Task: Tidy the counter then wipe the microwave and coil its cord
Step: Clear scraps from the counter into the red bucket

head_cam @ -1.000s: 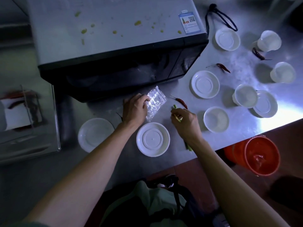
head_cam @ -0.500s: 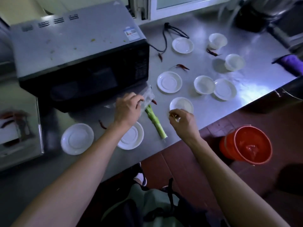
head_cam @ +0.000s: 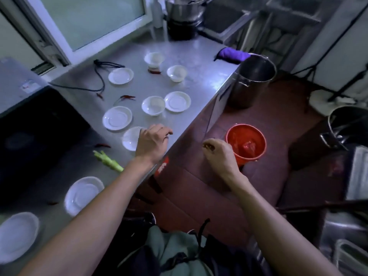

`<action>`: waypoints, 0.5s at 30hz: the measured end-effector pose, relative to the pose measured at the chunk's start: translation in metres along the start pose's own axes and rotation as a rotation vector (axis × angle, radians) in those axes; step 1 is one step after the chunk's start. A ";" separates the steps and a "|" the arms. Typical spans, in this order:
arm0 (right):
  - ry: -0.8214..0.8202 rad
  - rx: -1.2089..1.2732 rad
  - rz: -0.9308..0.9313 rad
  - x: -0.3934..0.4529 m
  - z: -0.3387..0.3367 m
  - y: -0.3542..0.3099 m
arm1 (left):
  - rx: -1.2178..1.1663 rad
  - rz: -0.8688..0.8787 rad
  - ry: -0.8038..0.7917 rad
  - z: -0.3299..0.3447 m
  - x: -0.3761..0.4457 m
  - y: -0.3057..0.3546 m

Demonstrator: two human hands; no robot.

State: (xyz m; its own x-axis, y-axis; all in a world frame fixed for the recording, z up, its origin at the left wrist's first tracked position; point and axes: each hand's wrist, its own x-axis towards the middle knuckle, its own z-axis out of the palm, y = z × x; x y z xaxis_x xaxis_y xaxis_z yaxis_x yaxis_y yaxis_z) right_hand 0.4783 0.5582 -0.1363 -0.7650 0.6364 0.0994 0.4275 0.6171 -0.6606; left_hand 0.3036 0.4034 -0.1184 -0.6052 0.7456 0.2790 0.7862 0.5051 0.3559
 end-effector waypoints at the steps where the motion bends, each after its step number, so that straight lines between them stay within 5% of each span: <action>1: 0.023 -0.001 0.029 -0.004 -0.010 0.010 | -0.007 0.031 -0.018 0.007 0.005 0.014; 15: 0.177 -0.023 0.311 -0.014 -0.064 0.110 | -0.117 0.458 -0.243 0.104 0.073 0.118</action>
State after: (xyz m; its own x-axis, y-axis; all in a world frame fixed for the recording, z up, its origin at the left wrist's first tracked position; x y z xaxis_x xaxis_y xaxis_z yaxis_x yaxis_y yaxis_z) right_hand 0.5672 0.6466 -0.1622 -0.5019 0.8646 0.0251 0.6392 0.3903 -0.6627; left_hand 0.3648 0.5626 -0.1483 -0.1461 0.9647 0.2191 0.9358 0.0630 0.3468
